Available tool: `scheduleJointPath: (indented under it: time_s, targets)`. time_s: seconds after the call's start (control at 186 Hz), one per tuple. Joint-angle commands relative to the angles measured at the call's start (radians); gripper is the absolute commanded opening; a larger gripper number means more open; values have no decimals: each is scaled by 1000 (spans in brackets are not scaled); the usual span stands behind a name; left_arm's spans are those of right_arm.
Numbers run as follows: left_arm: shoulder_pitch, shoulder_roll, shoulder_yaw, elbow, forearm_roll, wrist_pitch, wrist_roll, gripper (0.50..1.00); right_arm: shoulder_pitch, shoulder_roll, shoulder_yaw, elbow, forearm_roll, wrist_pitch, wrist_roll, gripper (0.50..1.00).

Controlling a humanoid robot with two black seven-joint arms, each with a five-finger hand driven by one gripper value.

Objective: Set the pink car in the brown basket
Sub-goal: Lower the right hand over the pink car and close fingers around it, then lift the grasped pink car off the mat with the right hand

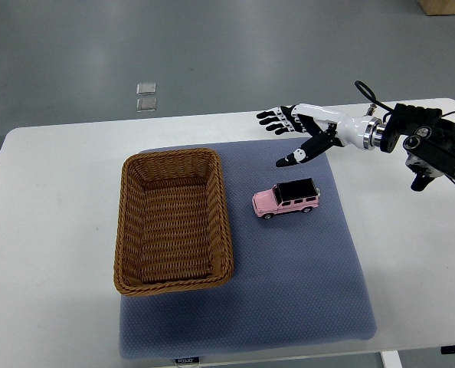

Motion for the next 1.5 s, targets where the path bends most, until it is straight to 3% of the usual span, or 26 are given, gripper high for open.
scheduleJointPath:
  time_s: [0.0,0.274,0.527,0.877,1.179,1.243,1.302,1.389,1.496]
  targets:
    - [0,0,1,0,0,-1,0,1000,25,1,-42,0,-25,-8,1,917]
    - [0,0,1,0,0,0,0,1000,59,2,-110,21,-144,-28,1,917]
    - [0,0,1,0,0,-1,0,1000,60,-39,-205,118,-298,-114,1,919]
    - [0,0,1,0,0,0,0,1000,23,-50,-268,123,-357,-254,9,917]
    - [0,0,1,0,0,-1,0,1000,3,-41,-269,123,-357,-275,4,909]
    - [0,0,1,0,0,0,0,1000,-6,-39,-269,123,-358,-281,1,885]
    - [0,0,1,0,0,0,0,1000,-12,-38,-269,121,-358,-284,0,819]
    - [0,0,1,0,0,0,0,1000,-15,-38,-269,121,-358,-290,0,770]
    - [0,0,1,0,0,0,0,1000,-18,-44,-268,123,-357,-292,3,641]
